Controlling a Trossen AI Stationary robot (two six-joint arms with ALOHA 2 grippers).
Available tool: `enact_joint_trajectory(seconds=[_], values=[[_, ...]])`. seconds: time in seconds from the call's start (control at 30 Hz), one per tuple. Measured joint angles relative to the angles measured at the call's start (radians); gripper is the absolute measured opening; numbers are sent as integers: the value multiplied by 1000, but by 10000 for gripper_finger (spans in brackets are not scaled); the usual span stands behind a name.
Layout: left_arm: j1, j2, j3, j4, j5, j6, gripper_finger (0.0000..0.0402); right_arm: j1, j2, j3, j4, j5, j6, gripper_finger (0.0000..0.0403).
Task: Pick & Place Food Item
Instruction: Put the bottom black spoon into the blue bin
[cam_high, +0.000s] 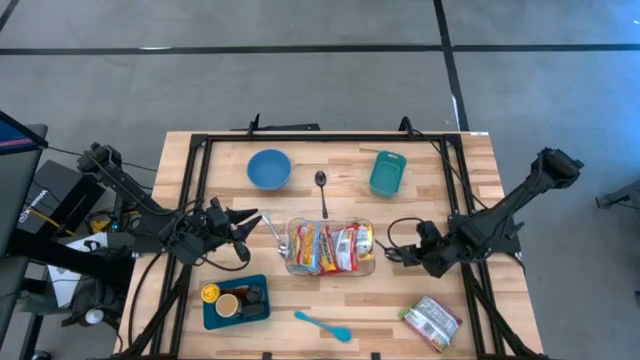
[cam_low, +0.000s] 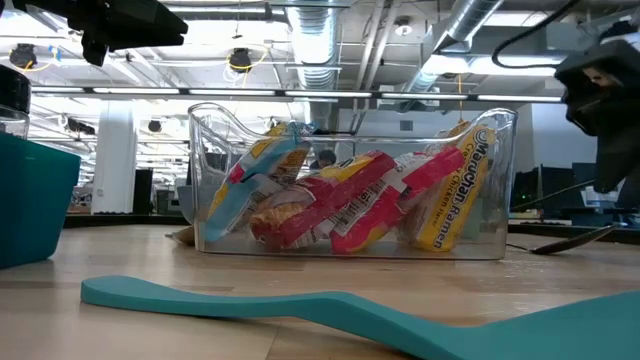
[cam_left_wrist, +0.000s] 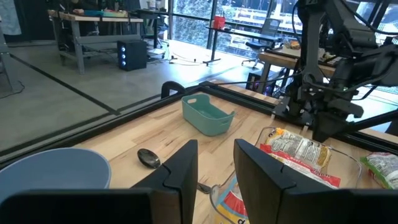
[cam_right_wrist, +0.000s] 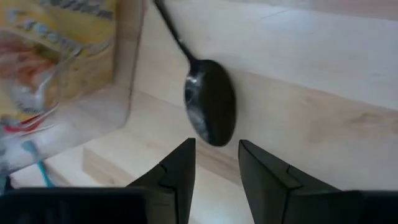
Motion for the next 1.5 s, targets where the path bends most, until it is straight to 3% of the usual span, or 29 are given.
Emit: enact_joint_trajectory(seconds=[0.33, 0.97, 1.5], values=[[0, 0, 0, 0, 0, 0, 99, -5, 16, -25, 33, -2, 44, 117], [0, 0, 0, 0, 0, 0, 99, -15, 178, -27, 145, 1, 44, 117], [0, 0, 0, 0, 0, 0, 99, -71, 187, -27, 175, 28, 44, 112]])
